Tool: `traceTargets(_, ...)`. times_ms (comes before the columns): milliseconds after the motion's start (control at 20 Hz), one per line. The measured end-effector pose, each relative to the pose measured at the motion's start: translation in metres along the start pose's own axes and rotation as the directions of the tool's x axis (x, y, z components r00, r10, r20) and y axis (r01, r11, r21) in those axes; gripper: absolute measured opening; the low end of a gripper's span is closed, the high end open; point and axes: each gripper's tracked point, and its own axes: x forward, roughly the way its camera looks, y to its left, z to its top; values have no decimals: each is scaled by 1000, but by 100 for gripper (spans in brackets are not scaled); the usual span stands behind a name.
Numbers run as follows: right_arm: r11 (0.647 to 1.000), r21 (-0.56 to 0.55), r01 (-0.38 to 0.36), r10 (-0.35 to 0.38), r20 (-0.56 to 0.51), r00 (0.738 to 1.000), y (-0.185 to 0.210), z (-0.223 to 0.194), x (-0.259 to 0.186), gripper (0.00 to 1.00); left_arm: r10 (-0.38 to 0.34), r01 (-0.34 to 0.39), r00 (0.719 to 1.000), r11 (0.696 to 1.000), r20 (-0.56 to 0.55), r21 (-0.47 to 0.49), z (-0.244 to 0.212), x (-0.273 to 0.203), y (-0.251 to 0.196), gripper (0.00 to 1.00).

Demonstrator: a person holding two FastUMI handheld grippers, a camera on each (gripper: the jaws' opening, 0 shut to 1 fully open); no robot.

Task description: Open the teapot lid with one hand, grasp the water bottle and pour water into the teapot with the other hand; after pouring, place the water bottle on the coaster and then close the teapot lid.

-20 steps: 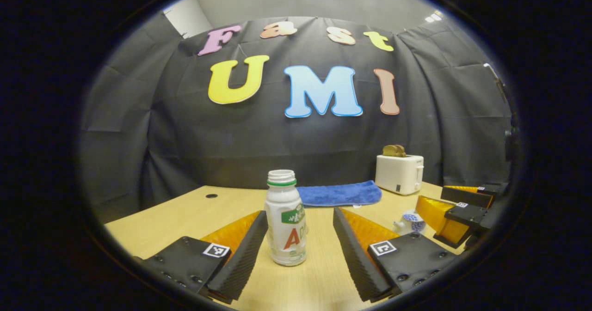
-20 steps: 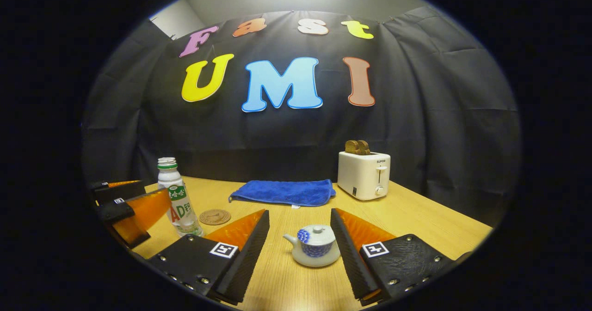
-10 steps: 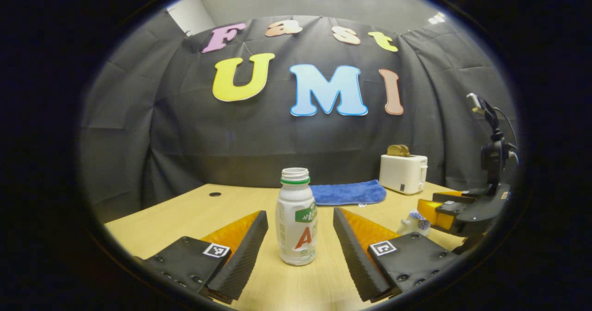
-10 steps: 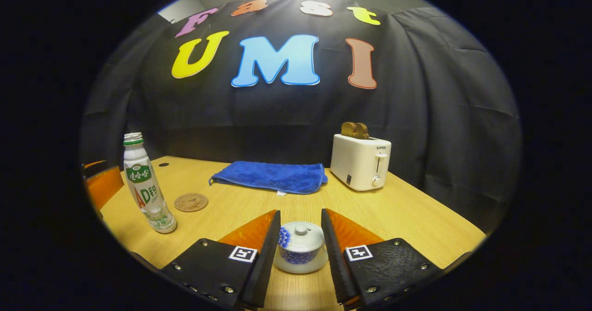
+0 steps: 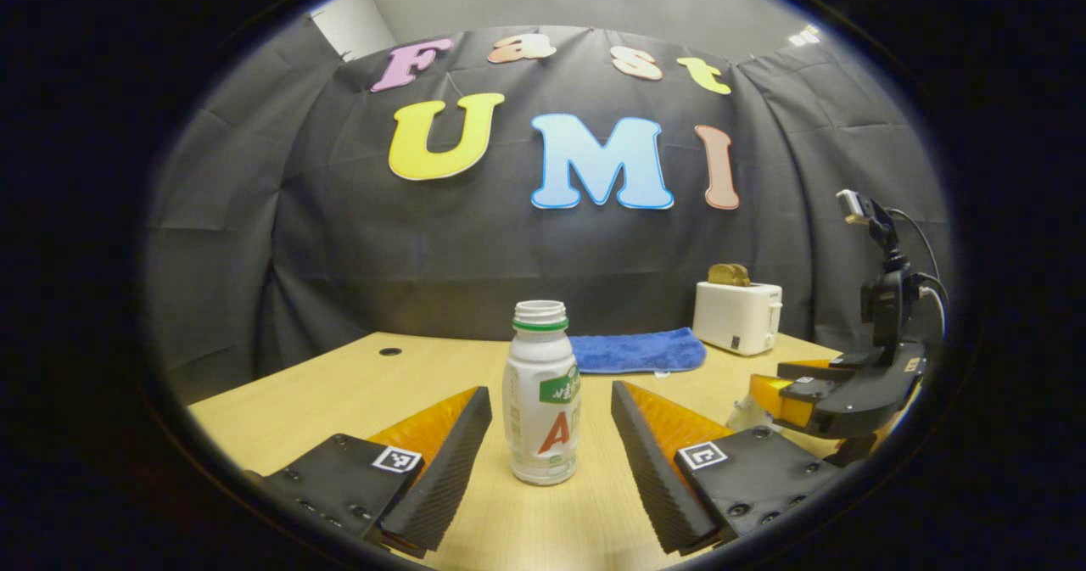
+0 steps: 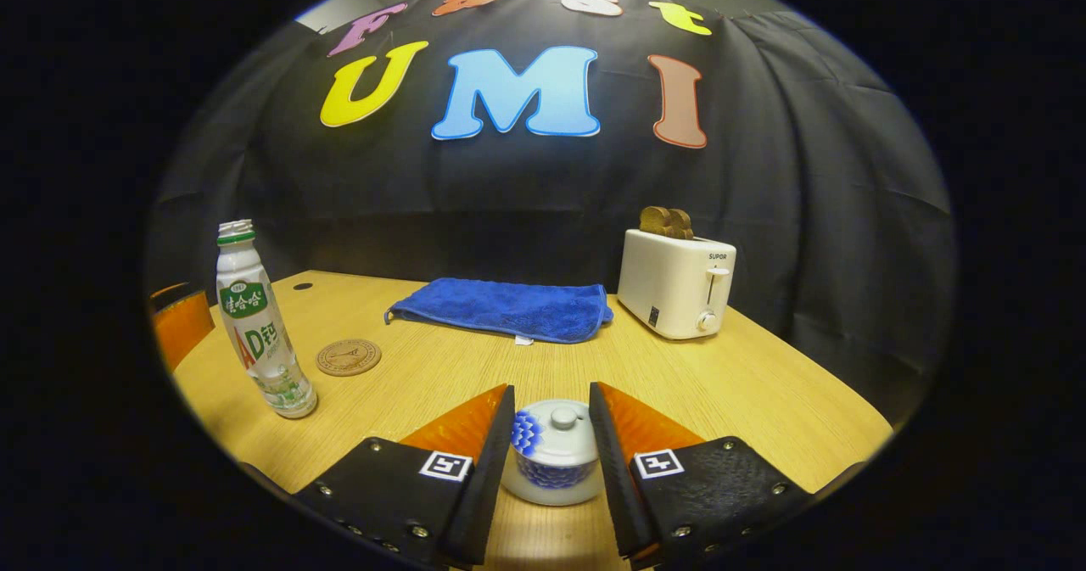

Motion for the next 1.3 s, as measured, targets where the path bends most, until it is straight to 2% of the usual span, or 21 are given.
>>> traceTargets(50,1000,29,4,-5,6,1000,-1,2,6,20,-4,4,1000,1000,-2,-2,0,0,-1,100)
traceTargets(100,999,32,-6,6,-3,1000,-1,-3,10,18,-6,6,1000,1000,-4,-1,0,0,-1,100)
traceTargets(300,1000,-2,-13,13,-9,1000,0,-2,11,18,-6,6,1000,1000,-5,-6,-2,1,0,100)
traceTargets(350,1000,-16,-4,4,-10,1000,-3,-1,10,18,-5,5,1000,1000,-6,-8,-2,2,0,94)
traceTargets(400,1000,20,2,-1,-5,1000,-4,-2,4,18,-5,5,1000,1000,-8,-10,-2,2,1,100)
traceTargets(450,1000,18,2,-2,-2,1000,-4,-2,17,0,-6,6,1000,1000,-9,-11,-4,3,0,100)
traceTargets(750,999,48,-18,18,2,1000,-2,7,10,0,-1,0,1000,1000,-25,-24,-13,7,4,100)
traceTargets(1150,998,36,-58,54,119,991,1,51,-16,0,2,-4,996,1000,-84,-27,-38,20,4,100)
traceTargets(1300,997,23,-71,67,147,987,2,60,-26,0,25,-26,995,1000,-99,-4,-44,29,8,89)
